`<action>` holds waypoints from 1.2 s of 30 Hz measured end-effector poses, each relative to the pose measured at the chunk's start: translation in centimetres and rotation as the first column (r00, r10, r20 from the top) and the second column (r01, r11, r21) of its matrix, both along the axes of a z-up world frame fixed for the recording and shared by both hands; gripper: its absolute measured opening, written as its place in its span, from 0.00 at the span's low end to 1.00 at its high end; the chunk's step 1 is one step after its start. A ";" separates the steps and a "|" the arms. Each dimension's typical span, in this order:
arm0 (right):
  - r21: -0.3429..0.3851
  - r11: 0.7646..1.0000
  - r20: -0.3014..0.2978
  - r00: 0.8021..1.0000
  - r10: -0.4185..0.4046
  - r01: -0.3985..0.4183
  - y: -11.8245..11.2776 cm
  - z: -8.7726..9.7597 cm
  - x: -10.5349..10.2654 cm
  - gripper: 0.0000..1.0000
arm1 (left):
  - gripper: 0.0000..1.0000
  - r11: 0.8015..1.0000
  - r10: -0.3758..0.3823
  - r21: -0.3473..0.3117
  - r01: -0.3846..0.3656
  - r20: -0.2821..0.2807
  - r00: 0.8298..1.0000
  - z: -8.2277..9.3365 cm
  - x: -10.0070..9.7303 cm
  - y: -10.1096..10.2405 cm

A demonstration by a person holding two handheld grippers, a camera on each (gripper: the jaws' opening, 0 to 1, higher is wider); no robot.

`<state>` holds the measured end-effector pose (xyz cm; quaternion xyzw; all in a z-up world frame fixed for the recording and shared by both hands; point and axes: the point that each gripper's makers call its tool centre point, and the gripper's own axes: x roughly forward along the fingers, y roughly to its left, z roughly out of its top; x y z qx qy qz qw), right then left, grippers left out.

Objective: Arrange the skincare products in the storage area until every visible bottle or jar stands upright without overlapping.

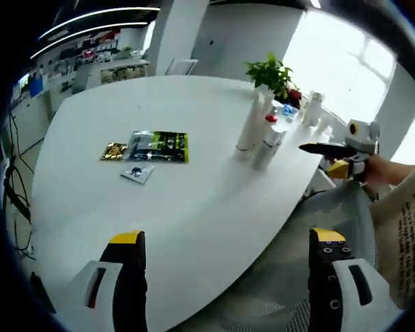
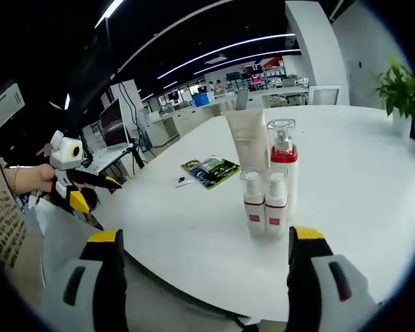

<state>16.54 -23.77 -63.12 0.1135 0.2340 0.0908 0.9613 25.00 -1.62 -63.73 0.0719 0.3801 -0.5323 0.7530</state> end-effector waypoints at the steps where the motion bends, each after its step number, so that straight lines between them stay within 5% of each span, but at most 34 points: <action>1: 0.000 1.000 0.005 1.000 -0.010 0.010 0.0 0.1 0.1 0.99 | 0.97 1.000 0.008 -0.002 -0.008 -0.004 1.000 0.0 0.1 0.3; 25: 0.000 0.996 -0.008 0.996 -0.088 0.088 -1.1 -0.8 -0.1 0.99 | 0.97 0.999 0.038 0.000 -0.038 -0.020 0.999 -0.5 2.2 -0.2; 36: 0.016 0.995 -0.036 0.995 -0.094 0.094 -1.6 -1.5 -1.0 0.98 | 0.97 0.973 0.229 -0.007 -0.231 -0.109 0.967 -2.4 4.8 -4.0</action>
